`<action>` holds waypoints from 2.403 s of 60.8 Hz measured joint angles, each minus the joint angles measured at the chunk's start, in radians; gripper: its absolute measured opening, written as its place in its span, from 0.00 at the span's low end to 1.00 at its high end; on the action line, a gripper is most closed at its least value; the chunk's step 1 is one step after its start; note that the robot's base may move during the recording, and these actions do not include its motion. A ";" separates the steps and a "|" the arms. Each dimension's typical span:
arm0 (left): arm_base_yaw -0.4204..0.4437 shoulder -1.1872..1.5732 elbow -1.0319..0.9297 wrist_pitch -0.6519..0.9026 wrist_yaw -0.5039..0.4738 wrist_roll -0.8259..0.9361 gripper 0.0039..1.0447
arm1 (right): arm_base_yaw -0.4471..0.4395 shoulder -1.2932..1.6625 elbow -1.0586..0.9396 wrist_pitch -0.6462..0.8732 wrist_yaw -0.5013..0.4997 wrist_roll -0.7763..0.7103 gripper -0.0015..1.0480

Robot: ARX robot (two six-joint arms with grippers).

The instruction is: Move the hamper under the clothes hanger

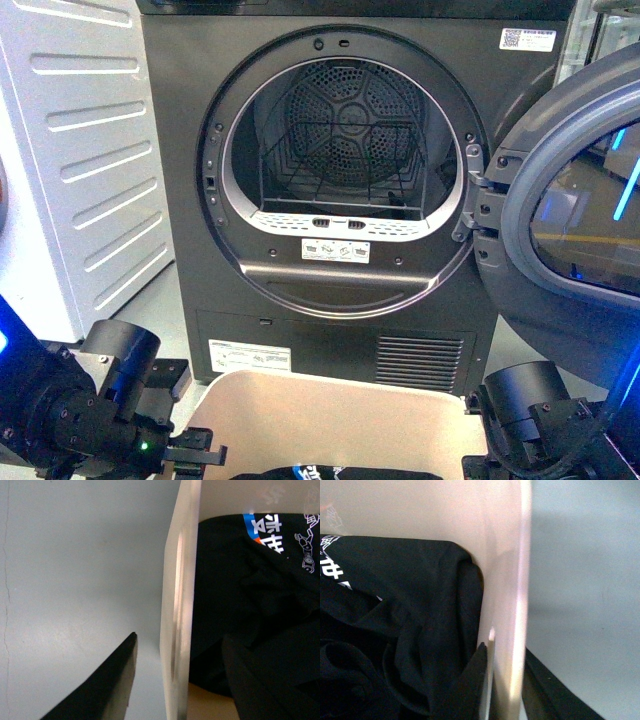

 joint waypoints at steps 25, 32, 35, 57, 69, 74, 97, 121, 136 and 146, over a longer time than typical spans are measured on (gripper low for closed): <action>-0.001 0.002 -0.025 -0.005 0.008 -0.005 0.04 | 0.026 0.000 0.007 0.013 0.020 -0.028 0.02; 0.000 -0.003 -0.037 0.006 0.019 -0.006 0.04 | 0.029 0.003 0.013 0.013 0.023 -0.037 0.02; 0.000 -0.005 -0.042 0.009 0.020 -0.009 0.04 | 0.030 0.004 0.016 0.013 0.023 -0.038 0.02; -0.019 -0.039 -0.084 -0.001 0.014 -0.025 0.04 | 0.032 0.008 0.024 0.008 0.024 -0.057 0.02; -0.021 -0.060 -0.098 -0.012 -0.002 -0.024 0.04 | 0.032 0.005 0.013 0.009 0.022 -0.059 0.02; -0.019 -0.074 -0.107 -0.014 -0.007 -0.022 0.04 | 0.032 -0.005 0.004 0.011 0.018 -0.059 0.02; -0.016 -0.148 -0.131 -0.025 -0.015 -0.013 0.04 | 0.033 -0.073 -0.021 0.017 0.016 -0.063 0.02; -0.016 -0.165 -0.141 -0.023 -0.026 -0.009 0.04 | 0.042 -0.085 -0.025 0.023 0.019 -0.063 0.02; -0.016 -0.165 -0.141 -0.023 -0.026 -0.009 0.04 | 0.042 -0.085 -0.025 0.023 0.020 -0.063 0.02; -0.016 -0.165 -0.142 -0.023 -0.026 -0.009 0.04 | 0.042 -0.085 -0.025 0.023 0.020 -0.063 0.02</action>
